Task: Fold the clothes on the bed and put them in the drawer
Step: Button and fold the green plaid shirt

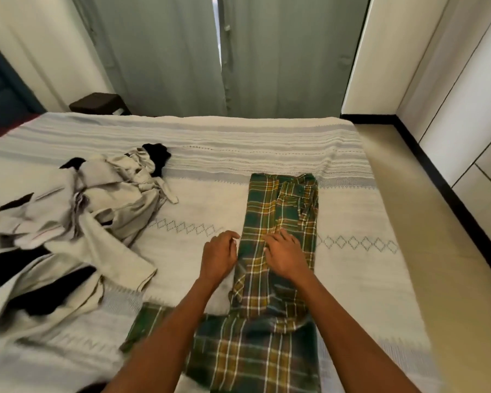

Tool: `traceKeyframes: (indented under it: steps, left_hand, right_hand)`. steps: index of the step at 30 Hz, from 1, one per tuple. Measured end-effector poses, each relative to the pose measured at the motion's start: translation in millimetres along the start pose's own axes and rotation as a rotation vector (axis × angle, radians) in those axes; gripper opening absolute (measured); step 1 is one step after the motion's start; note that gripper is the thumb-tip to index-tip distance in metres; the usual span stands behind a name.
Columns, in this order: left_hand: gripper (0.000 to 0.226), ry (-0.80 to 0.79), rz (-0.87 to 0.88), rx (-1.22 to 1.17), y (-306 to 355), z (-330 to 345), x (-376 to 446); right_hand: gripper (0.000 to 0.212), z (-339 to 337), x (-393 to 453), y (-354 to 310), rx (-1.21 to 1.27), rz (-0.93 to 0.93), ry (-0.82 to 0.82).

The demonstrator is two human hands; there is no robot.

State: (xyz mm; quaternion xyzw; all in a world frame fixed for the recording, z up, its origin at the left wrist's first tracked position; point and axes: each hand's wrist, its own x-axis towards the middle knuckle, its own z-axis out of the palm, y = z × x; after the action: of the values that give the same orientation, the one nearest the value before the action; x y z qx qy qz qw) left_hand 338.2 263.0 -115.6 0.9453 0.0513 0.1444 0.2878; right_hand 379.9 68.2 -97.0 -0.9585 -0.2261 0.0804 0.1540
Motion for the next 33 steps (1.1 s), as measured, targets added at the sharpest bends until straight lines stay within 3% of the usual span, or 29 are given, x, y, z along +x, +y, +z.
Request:
traceKeyframes:
  steps: [3,7,13,16,19,21,23,27,30,33]
  left_hand:
    - [0.021,0.042,-0.094,0.067,-22,-29,-53]
    - [0.031,0.081,-0.356,0.084,-55,-74,-112]
    - [0.029,0.44,-1.049,-0.218,-83,-135,-194]
    - [0.038,0.289,-1.285,-0.485,-101,-135,-206]
    - [0.05,0.202,-1.241,-0.698,-135,-114,-215]
    - [0.034,0.161,-1.185,-0.643,-160,-100,-218]
    - [0.015,0.166,-1.126,-0.601,-135,-115,-220]
    - [0.012,0.263,-0.919,-0.755,-91,-137,-212]
    - [0.014,0.386,-0.784,-0.896,-67,-152,-193]
    - [0.022,0.348,-0.618,-0.995,-40,-158,-156]
  right_hand:
    - [0.034,3,-40,-33,0.005,-0.117,0.017]
    - [0.032,11,-71,-81,0.014,-0.217,-0.026]
    - [0.036,42,-77,-162,0.042,-0.278,-0.249]
    - [0.04,69,-73,-194,0.044,-0.271,-0.327]
    - [0.041,94,-73,-215,-0.017,-0.198,-0.306]
    - [0.038,101,-72,-226,-0.035,-0.163,-0.286]
    - [0.033,102,-69,-233,0.01,-0.153,-0.278]
    - [0.018,81,-61,-233,0.372,-0.082,-0.332]
    - [0.025,45,-51,-219,0.542,-0.026,-0.299]
    - [0.028,-6,-42,-188,0.715,0.004,-0.295]
